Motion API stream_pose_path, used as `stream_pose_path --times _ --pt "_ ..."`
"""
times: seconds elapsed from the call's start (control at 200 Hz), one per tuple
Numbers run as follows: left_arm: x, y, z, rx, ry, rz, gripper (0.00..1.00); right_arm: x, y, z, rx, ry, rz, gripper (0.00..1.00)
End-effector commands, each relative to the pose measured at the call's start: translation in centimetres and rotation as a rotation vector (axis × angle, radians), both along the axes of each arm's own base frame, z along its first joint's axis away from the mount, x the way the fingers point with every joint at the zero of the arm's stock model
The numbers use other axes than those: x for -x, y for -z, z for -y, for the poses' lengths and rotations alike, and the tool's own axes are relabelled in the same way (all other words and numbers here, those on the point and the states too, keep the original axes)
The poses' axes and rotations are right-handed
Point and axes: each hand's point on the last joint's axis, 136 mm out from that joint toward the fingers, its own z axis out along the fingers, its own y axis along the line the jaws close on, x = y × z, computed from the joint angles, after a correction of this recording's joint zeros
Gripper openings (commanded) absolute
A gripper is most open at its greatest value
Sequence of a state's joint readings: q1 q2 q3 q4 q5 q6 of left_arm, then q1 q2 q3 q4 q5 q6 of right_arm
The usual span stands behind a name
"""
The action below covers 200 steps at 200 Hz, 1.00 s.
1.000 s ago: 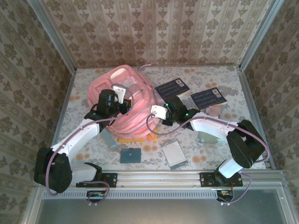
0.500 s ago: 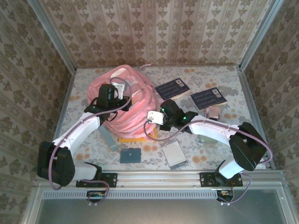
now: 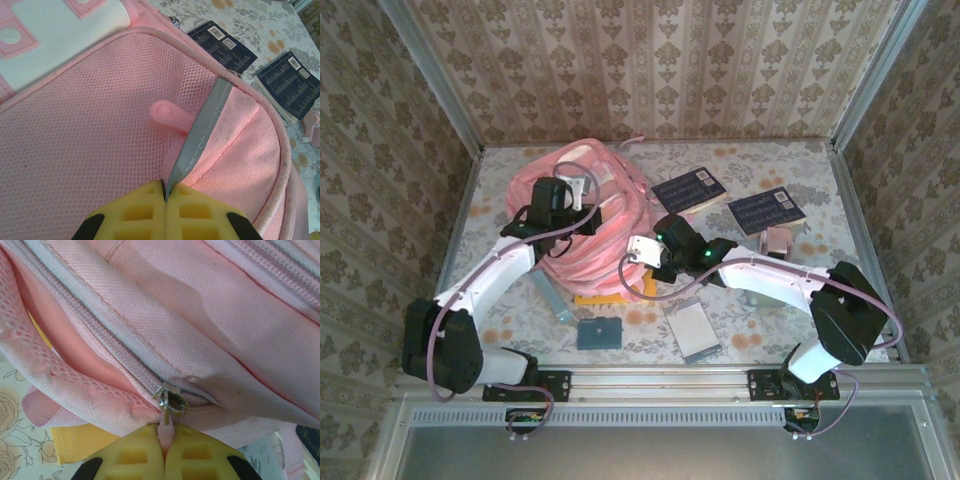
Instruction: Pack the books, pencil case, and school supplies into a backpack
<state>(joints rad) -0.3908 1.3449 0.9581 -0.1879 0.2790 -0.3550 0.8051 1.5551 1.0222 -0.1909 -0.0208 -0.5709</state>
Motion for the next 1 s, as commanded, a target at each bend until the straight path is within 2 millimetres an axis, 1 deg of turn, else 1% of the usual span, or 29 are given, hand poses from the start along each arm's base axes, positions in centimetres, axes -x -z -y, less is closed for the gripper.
stream_pose_path --times 0.0,0.14,0.255,0.5,0.6,0.675,0.685,0.705,0.765,0.8,0.815,0.865,0.925,0.995 --pt "-2.1 -4.2 1.0 0.101 -0.023 0.093 0.00 0.7 -1.5 -1.9 -0.057 -0.016 -0.023 0.00" --pt "-2.0 -4.3 2.1 0.097 0.005 0.088 0.00 0.0 -1.1 -1.0 0.009 0.016 -0.047 0.00" --pt "-2.0 -4.5 2.6 0.124 -0.004 0.088 0.00 -0.1 -1.1 -1.0 0.040 0.038 -0.095 0.00" --pt "-2.2 -4.8 4.5 0.224 -0.003 0.051 0.00 0.8 -0.2 -1.7 0.044 0.042 -0.159 0.00" --pt "-2.5 -4.7 5.0 0.259 -0.006 0.034 0.00 0.9 0.4 -1.5 0.086 0.049 -0.164 0.00" --pt "-2.8 -4.6 5.1 0.253 -0.008 0.030 0.00 0.8 1.0 -0.9 0.140 0.062 -0.146 0.00" --pt "-2.3 -4.6 5.9 0.251 0.012 0.026 0.00 0.8 1.1 -0.8 0.149 0.062 -0.140 0.00" --pt "-2.2 -4.6 6.2 0.249 0.017 0.025 0.00 0.8 1.2 -0.6 0.168 0.063 -0.132 0.00" --pt "-2.4 -4.5 6.1 0.245 0.011 0.024 0.00 1.0 1.7 0.1 0.214 0.072 -0.129 0.00" --pt "-2.5 -4.4 6.0 0.241 0.004 0.025 0.00 0.8 1.5 0.2 0.219 0.078 -0.122 0.00" --pt "-2.6 -4.5 6.0 0.241 0.000 0.027 0.00 1.0 1.7 0.6 0.239 0.084 -0.132 0.00" --pt "-2.7 -4.4 5.9 0.242 -0.010 0.026 0.00 0.9 1.6 0.9 0.254 0.111 -0.135 0.00" --pt "-2.9 -4.3 5.9 0.250 -0.018 0.021 0.00 1.0 1.2 0.7 0.239 0.117 -0.153 0.00" --pt "-3.1 -4.1 6.1 0.265 -0.022 0.011 0.00 1.4 0.7 -0.1 0.196 0.108 -0.171 0.00"
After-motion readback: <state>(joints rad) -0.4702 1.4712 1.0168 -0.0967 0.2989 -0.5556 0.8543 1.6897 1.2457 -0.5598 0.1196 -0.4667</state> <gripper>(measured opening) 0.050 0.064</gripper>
